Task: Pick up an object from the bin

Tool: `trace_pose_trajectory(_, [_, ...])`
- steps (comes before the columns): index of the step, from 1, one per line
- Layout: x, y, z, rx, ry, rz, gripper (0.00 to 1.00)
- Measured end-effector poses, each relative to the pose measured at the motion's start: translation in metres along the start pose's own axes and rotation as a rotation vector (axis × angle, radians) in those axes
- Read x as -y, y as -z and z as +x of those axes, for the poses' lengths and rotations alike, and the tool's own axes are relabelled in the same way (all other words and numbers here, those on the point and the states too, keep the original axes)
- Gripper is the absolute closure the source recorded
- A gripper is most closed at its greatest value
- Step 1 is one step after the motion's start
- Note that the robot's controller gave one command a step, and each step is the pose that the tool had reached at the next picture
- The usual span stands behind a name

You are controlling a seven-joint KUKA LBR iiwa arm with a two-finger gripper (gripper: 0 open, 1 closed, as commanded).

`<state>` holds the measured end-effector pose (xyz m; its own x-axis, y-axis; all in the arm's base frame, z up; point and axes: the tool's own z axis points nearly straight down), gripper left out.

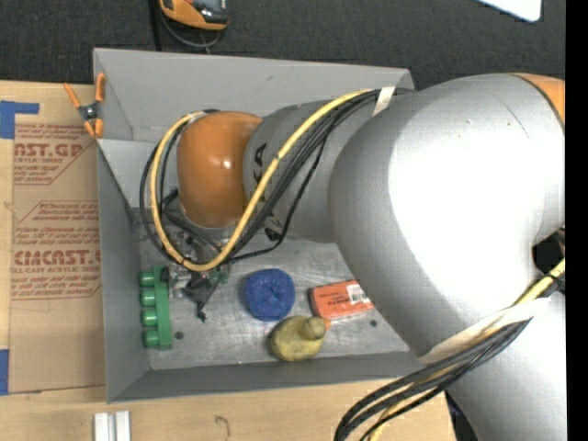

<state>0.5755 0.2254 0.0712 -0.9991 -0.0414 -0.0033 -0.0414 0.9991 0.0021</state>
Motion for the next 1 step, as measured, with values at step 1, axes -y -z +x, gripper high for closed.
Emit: trace_pose_trajectory(1, [-0.0012,-0.0001,-0.0107,0.0,0.247,0.0,1.0])
